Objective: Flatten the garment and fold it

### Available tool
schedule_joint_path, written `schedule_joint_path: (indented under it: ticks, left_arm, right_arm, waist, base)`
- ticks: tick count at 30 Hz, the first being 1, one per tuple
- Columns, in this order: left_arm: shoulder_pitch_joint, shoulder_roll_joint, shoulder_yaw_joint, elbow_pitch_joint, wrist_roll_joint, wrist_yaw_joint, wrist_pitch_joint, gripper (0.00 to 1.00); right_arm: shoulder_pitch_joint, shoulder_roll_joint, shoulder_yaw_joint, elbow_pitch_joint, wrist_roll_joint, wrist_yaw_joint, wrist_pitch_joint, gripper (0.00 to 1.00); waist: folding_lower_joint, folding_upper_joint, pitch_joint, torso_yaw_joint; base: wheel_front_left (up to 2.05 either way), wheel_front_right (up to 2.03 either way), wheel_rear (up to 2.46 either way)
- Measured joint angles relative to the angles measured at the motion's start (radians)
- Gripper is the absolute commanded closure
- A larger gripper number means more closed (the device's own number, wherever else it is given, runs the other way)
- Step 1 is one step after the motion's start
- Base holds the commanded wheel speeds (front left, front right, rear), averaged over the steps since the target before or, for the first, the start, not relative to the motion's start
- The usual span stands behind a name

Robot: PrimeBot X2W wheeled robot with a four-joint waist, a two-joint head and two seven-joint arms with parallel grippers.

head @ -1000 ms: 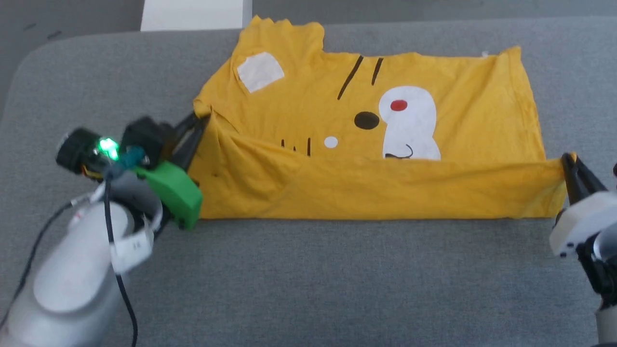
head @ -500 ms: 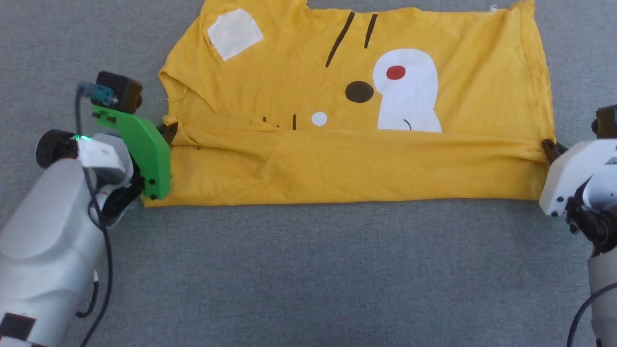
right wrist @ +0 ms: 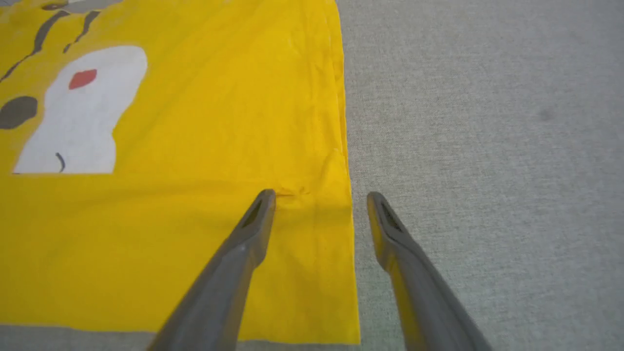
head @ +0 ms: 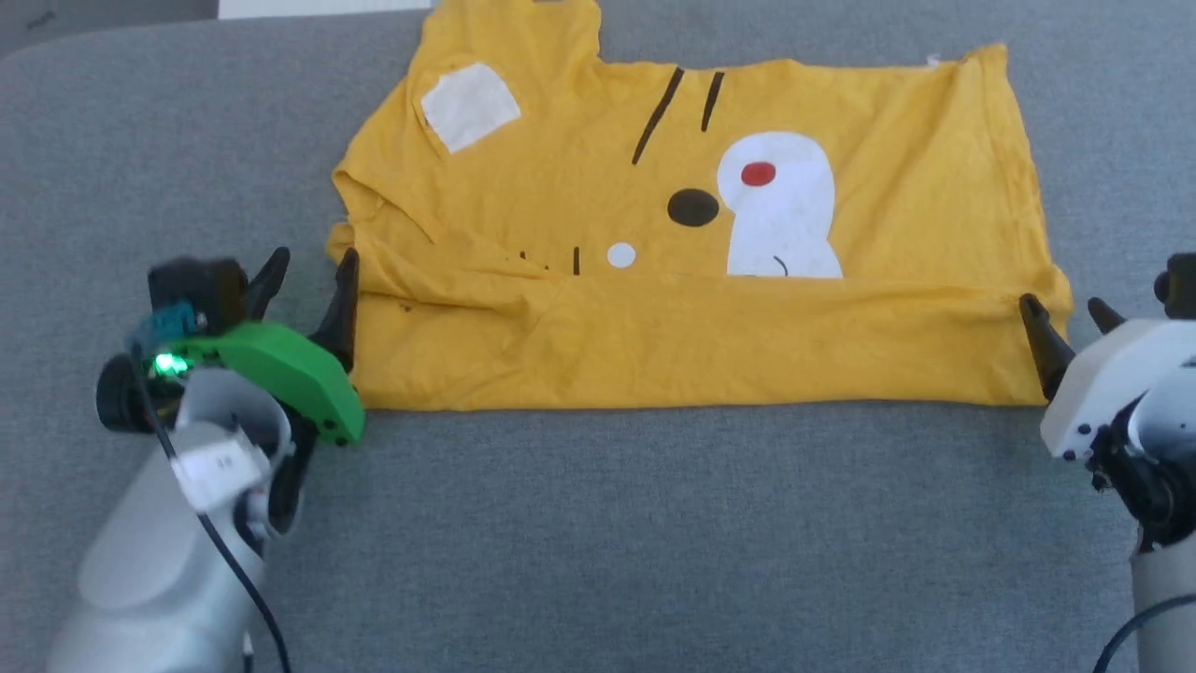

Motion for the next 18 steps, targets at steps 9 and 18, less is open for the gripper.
schedule_joint_path:
  ticks: [9,18]
  left_arm:
    - [0.179,-0.099,0.027,-0.061,0.021,0.120,-0.204,0.00]
    - [0.211,-0.105,0.011,-0.010,0.012,0.214,-0.020,0.00]
  right_arm:
    - [0.169,0.030,0.024,-0.100,0.034,0.000,-0.369,0.00]
    - [0.281,0.101,0.063,-0.169,0.002,0.000,-0.614,0.00]
  waist:
    - [0.0000,0.0000,-0.107,0.020]
    - [0.0000,0.0000,-0.158,0.007]
  base:
    - [0.00,0.00,0.00]
    - [0.00,0.00,0.00]
